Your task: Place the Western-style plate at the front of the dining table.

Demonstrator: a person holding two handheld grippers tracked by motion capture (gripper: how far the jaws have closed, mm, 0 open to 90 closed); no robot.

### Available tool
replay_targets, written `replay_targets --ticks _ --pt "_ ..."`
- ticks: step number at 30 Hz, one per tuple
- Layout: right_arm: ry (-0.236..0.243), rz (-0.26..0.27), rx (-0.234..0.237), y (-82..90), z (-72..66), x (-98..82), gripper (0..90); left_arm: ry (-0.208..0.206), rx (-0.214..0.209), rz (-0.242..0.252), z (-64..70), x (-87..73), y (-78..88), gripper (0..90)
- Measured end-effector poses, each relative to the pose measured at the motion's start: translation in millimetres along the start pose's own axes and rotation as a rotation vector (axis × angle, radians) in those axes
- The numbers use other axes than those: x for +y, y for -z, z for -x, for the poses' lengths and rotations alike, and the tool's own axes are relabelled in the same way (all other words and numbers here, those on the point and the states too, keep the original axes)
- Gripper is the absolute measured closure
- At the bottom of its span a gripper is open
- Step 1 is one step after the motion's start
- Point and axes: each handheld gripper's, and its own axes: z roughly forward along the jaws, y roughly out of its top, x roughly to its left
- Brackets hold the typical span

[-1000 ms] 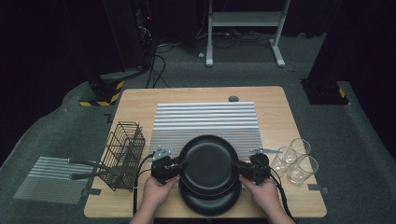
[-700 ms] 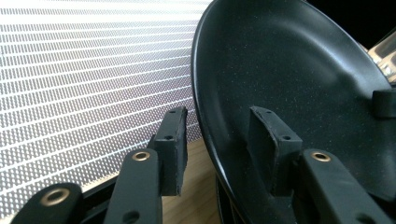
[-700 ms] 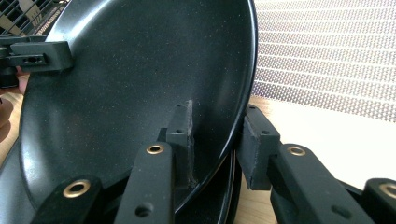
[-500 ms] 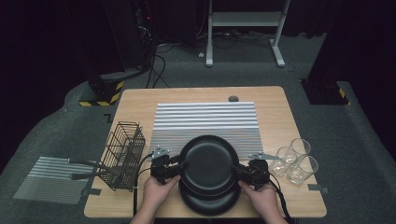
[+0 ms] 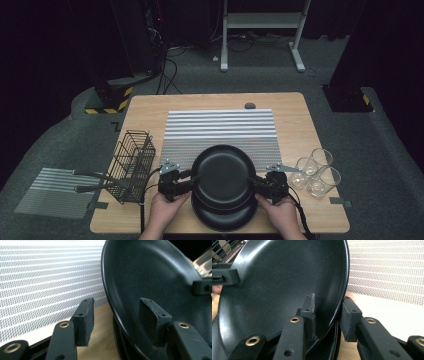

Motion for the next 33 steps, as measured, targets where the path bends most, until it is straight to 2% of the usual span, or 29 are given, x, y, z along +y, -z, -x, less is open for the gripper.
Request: replay_targets --ticks 3,7,10,12,15,18,21,27,31,33 --pt "0.009 -0.002 0.004 -0.4 1.0 0.6 67.9 0.007 0.001 0.006 0.4 -4.7 4.2 45.5" --pt "0.014 -0.003 0.004 -0.5 1.2 0.9 67.8 -0.007 -0.005 0.002 3.5 -11.1 7.4 46.5" --pt "0.015 -0.002 0.004 -0.5 1.3 0.9 67.8 -0.038 -0.013 0.013 6.4 -14.3 8.7 49.3" --pt "0.018 -0.003 0.004 -0.4 1.4 0.8 67.8 -0.038 -0.017 0.007 9.2 -15.0 8.4 48.9" --pt "0.019 -0.003 0.004 -0.4 1.5 0.8 67.8 -0.031 -0.011 -0.036 11.8 -12.6 6.6 48.8" --pt "0.018 -0.001 0.004 -0.5 1.3 0.7 67.8 -0.046 0.015 -0.033 19.5 -14.3 2.4 52.3" --pt "0.020 0.001 0.003 -0.4 1.3 0.3 67.7 -0.046 0.011 -0.034 22.7 -14.9 -1.8 52.0" --pt "0.017 0.002 0.007 -0.1 1.3 -0.1 67.7 -0.048 0.003 -0.012 21.6 -16.1 -4.1 50.3" --pt "0.026 0.006 0.008 -0.2 1.9 -0.7 67.6 -0.069 0.000 -0.012 19.8 -17.2 -3.3 50.4" --pt "0.032 0.010 0.009 -0.2 1.9 -1.2 67.4 -0.055 0.001 -0.002 20.2 -18.0 -3.6 51.1"
